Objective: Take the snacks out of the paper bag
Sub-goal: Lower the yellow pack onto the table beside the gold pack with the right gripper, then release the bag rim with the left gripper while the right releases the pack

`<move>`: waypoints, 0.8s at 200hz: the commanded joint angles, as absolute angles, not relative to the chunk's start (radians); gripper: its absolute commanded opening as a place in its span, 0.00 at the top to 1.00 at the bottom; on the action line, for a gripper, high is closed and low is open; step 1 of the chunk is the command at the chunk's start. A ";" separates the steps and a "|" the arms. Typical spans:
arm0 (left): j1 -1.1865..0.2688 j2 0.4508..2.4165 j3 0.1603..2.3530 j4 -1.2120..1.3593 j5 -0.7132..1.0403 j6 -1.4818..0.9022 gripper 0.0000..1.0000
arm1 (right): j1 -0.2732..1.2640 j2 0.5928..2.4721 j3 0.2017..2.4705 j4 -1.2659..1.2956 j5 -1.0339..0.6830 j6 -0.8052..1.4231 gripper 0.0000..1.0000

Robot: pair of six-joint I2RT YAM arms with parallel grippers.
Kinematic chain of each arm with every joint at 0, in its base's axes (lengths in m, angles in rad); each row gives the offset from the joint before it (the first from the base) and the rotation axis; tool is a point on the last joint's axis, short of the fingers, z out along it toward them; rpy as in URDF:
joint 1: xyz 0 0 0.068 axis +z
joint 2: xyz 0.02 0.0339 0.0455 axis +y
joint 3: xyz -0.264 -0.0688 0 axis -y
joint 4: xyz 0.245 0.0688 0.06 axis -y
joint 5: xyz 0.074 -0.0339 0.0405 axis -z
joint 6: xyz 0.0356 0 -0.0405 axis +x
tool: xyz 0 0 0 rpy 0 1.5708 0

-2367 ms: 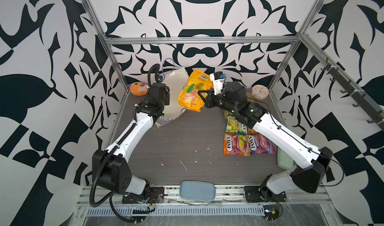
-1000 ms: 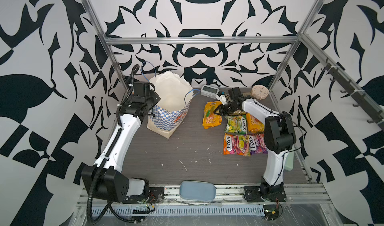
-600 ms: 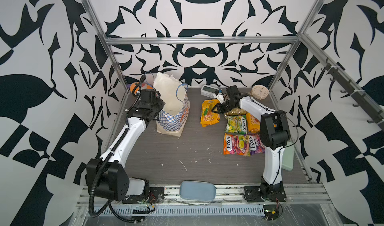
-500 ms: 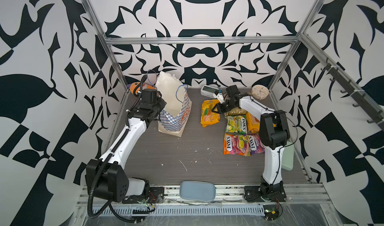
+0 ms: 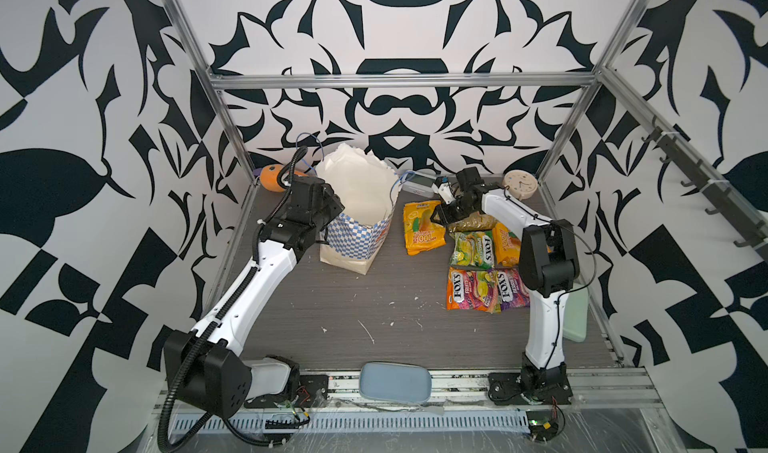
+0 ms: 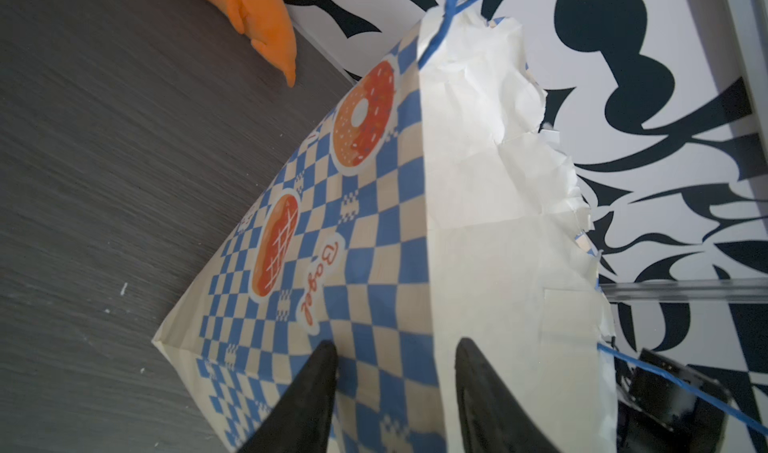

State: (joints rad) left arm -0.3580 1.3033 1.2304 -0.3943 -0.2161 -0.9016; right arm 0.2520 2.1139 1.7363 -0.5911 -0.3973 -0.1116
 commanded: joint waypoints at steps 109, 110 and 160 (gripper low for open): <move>-0.058 1.141 1.355 -0.579 -0.267 -0.644 0.39 | 0.288 1.878 1.709 -0.576 -0.226 0.042 0.53; -0.048 1.141 1.352 -0.577 -0.260 -0.647 0.40 | 0.290 1.874 1.703 -0.569 -0.226 0.046 0.53; 0.294 1.265 1.114 -0.373 0.058 -0.814 0.59 | 0.521 1.860 1.545 -0.371 0.059 0.115 0.89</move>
State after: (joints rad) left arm 0.2432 1.1763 1.1976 -0.4309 -0.1070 -0.7414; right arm 0.4156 1.8118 1.5703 -0.4629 -0.1184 0.0681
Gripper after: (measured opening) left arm 0.422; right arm 0.130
